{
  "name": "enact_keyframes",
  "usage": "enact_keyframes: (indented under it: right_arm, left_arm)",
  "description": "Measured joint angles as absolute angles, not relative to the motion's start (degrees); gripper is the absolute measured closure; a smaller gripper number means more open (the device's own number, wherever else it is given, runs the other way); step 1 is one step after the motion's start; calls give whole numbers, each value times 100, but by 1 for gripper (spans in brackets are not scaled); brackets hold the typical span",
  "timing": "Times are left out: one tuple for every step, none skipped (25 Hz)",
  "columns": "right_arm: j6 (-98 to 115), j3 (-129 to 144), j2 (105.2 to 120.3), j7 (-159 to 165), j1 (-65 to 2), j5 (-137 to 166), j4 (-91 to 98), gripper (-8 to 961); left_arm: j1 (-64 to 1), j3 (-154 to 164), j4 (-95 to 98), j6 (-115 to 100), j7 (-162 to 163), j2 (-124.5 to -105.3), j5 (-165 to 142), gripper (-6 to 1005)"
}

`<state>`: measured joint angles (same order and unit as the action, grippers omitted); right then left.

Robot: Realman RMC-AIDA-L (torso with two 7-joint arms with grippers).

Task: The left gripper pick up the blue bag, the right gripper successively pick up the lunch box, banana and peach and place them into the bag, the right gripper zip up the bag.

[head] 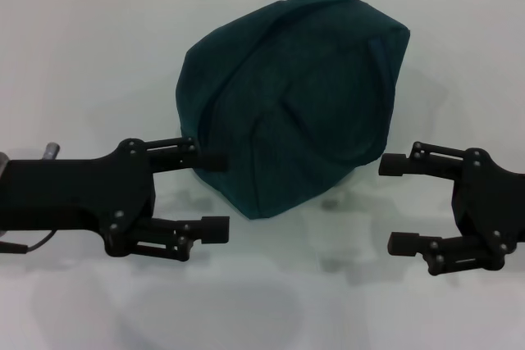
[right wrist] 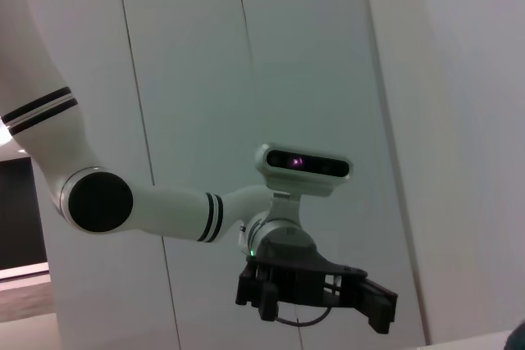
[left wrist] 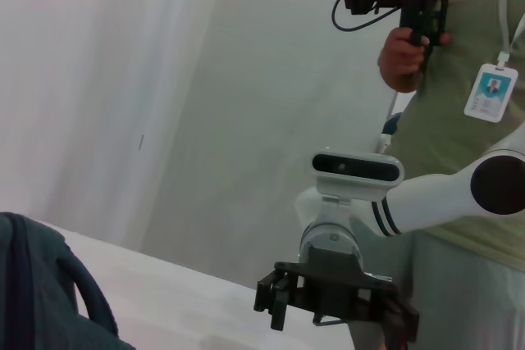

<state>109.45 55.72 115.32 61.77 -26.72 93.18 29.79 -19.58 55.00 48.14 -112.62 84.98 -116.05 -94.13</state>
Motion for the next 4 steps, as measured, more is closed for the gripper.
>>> enact_keyframes:
  right_arm:
    - [10932, 5572, 11532, 6179, -2672, 9322, 2977, 97]
    - [10912, 5572, 11533, 6179, -2673, 9326, 2974, 97]
    - [10898, 5572, 11534, 6179, -2674, 9332, 2972, 97]
    - [10886, 5572, 11535, 6179, -2674, 9337, 2972, 97]
  left_arm:
    - [-1951, 5499, 4813, -11262, 8479, -11604, -9407, 116]
    - [-1946, 5499, 4807, -11262, 8460, -11604, -9406, 116]
    - [-1944, 5498, 4802, -11262, 8449, -11603, -9406, 116]
    - [-1942, 5497, 4799, -11262, 8441, -11603, -9406, 116]
